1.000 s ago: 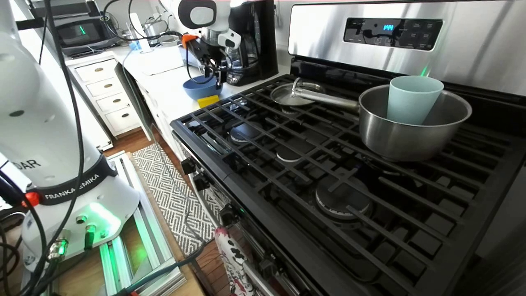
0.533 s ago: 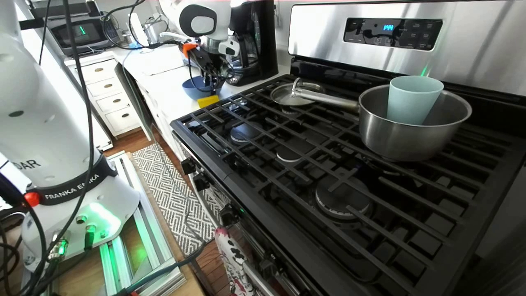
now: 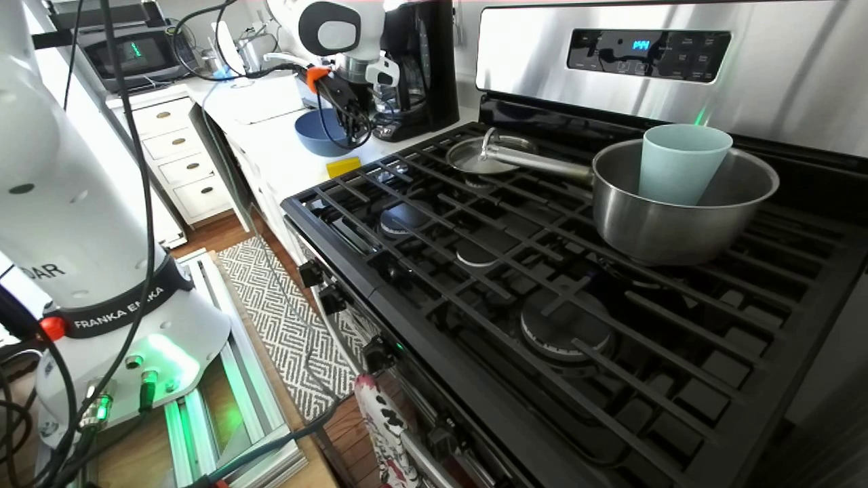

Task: Put the blue bowl on the stove between the lid and the pot

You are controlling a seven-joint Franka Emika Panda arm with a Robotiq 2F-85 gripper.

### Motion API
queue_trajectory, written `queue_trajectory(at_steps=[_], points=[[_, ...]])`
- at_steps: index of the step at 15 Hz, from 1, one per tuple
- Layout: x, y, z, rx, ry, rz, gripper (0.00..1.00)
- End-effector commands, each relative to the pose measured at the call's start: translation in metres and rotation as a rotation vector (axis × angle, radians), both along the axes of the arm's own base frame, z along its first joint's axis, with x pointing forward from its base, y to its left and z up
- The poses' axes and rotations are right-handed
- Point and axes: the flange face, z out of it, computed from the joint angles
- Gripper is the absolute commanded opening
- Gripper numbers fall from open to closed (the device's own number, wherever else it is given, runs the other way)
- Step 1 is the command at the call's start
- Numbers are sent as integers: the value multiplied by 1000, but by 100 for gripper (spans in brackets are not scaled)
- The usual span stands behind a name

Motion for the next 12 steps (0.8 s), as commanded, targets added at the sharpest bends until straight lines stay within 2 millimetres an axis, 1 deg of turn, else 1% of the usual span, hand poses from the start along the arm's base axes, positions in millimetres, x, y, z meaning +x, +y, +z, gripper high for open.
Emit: queue_trajectory(at_steps=[1, 2, 3, 4, 5, 7, 9, 10, 11, 12], points=[[-2, -5, 17, 44, -14, 3, 1], [-2, -10, 23, 48, -24, -17, 1], [-1, -19, 31, 38, -51, -72, 1], [1, -34, 43, 15, -101, -146, 1], [2, -46, 52, 4, -120, -184, 1], [3, -81, 73, -19, -167, -277, 1], [-3, -118, 92, -38, -208, -374, 1], [-6, -132, 98, -40, -223, -426, 1], [-9, -138, 102, -45, -243, -473, 1], [11, -126, 88, -36, -209, -386, 4]])
